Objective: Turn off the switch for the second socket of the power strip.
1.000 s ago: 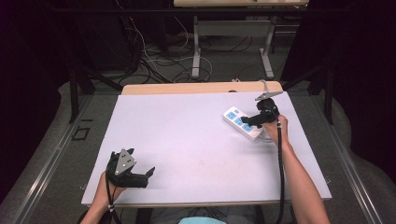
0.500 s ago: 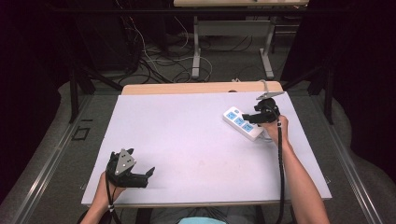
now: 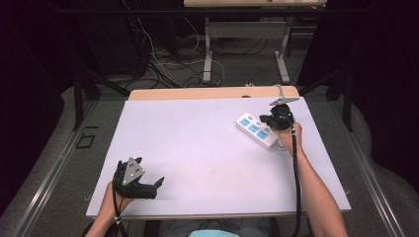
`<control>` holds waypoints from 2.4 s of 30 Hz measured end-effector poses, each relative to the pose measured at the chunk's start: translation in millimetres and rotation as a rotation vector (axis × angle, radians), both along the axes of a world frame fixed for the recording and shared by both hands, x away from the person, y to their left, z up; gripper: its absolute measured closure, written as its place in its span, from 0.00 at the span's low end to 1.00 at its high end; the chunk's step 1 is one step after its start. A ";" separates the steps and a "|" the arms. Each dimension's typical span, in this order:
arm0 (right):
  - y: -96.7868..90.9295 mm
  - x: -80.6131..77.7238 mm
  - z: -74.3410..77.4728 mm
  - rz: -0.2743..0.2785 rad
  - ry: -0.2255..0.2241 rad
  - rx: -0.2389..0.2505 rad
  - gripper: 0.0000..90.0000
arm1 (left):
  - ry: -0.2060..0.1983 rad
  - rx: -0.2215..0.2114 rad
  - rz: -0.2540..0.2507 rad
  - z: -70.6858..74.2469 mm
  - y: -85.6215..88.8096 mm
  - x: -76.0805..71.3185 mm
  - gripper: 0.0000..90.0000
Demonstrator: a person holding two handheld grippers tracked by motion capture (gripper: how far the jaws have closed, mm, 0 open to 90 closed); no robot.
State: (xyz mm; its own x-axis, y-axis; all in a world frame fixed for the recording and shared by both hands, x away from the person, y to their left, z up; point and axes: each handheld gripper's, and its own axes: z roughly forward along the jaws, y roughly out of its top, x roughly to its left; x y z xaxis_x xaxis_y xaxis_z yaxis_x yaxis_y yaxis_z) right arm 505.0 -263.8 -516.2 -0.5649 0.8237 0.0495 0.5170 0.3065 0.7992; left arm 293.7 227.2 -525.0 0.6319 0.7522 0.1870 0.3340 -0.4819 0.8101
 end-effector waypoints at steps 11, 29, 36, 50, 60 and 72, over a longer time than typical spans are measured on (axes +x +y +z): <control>8.5 1.5 -4.5 -0.009 -0.009 -0.045 1.00 | 0.005 -0.005 0.000 -0.7 -0.3 0.4 0.01; 16.2 4.0 -17.2 -0.032 0.015 -0.117 1.00 | 0.000 -0.006 0.004 -1.0 -1.0 0.6 0.01; 13.9 4.7 -19.3 -0.040 0.016 -0.085 1.00 | 0.004 -0.005 0.000 -1.0 -1.7 0.5 0.01; 12.8 4.1 -20.6 -0.056 0.010 -0.083 0.98 | 0.008 -0.001 -0.003 -1.0 -2.0 0.7 0.01; 17.8 2.5 -21.1 -0.082 -0.007 -0.103 1.00 | 0.006 0.004 -0.002 -1.0 -2.4 0.3 0.01; 14.6 3.1 -22.3 -0.077 0.000 -0.070 1.00 | 0.006 0.007 -0.003 -1.0 -2.6 0.4 0.01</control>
State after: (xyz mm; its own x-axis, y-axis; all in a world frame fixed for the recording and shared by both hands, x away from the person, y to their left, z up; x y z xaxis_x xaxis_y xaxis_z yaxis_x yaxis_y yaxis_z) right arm 508.1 -249.1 -538.5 -0.4996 0.8662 -0.0102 0.5410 0.3212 0.7773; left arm 294.1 224.6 -526.0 0.6354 0.7490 0.1879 0.3375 -0.4883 0.8048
